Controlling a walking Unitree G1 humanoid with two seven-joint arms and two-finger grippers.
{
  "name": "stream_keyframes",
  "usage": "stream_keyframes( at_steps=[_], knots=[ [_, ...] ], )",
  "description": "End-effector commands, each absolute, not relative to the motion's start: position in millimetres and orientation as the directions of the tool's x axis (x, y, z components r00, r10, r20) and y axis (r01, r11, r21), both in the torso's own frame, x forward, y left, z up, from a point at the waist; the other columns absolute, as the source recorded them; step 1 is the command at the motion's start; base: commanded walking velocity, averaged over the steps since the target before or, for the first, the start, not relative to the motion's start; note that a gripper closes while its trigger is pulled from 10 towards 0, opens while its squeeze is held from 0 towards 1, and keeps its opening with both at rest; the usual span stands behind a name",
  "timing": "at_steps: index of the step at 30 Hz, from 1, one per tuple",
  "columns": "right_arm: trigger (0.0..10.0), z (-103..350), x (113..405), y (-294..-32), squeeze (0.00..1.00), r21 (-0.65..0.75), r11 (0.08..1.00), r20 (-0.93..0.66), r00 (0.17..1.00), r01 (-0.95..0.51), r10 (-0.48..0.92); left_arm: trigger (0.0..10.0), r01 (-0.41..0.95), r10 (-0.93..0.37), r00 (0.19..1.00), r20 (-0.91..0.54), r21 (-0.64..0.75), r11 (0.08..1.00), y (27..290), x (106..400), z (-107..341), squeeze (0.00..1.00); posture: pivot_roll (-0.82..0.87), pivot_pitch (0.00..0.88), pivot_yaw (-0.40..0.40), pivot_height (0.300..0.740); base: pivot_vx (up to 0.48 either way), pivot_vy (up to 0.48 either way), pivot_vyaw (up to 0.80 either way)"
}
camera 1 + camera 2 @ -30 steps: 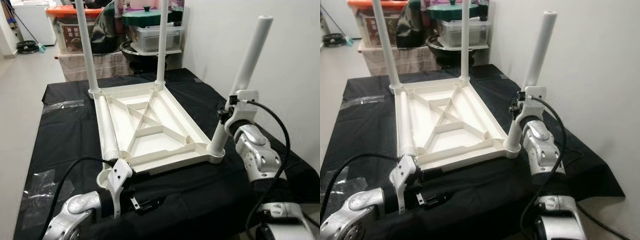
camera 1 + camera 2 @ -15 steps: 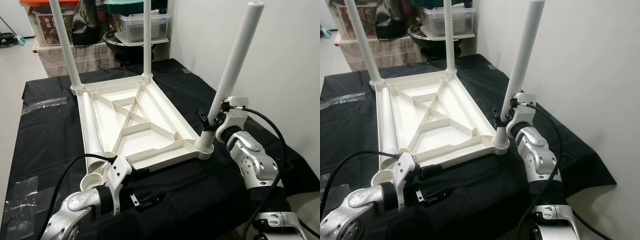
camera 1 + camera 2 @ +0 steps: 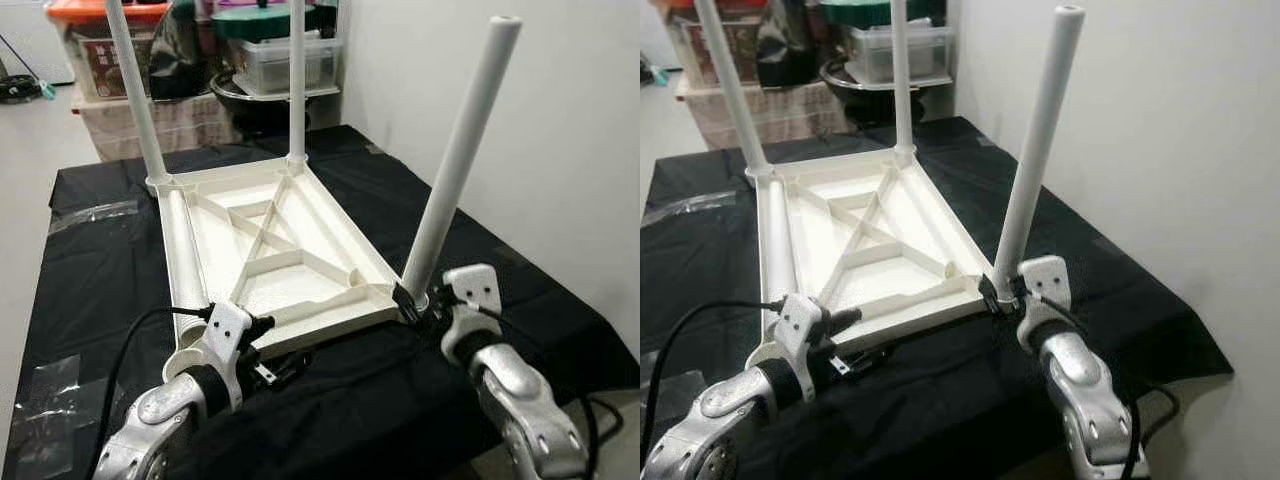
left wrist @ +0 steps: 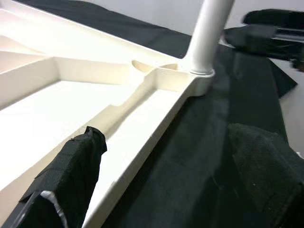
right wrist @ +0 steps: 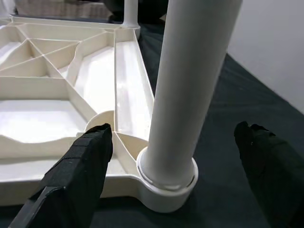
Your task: Building children table
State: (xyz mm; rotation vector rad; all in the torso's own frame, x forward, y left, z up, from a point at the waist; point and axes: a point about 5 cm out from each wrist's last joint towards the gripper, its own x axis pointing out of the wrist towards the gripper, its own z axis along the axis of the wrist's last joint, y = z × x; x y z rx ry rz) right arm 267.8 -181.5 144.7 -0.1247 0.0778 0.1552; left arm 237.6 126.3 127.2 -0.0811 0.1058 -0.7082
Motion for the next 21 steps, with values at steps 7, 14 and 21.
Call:
stream_keyframes(
  at_steps=[7,14,21],
  knots=[
    [10.0,136.4,248.7,-181.9,0.0,-0.216,0.959,-0.201,0.969,-0.185,0.141,10.0,0.435,-0.443,0.895,-0.056,-0.113,0.893,137.6,232.0,122.9,0.0,0.05,0.0,-0.059,0.74,0.0,0.0,0.0],
    [10.0,142.3,260.3,-170.0,0.0,-0.024,0.98,-0.219,0.957,-0.199,0.189,10.0,0.19,-0.189,0.981,0.051,-0.013,0.982,151.8,231.8,146.3,0.0,0.08,0.0,-0.074,0.74,0.0,0.0,0.0],
    [10.0,151.1,258.7,-149.4,0.0,0.035,0.952,-0.14,0.942,-0.304,0.306,10.0,0.167,-0.165,0.984,0.073,-0.019,0.986,148.4,225.0,150.0,0.0,0.09,0.0,-0.077,0.74,0.0,0.0,0.0]
  ],
)
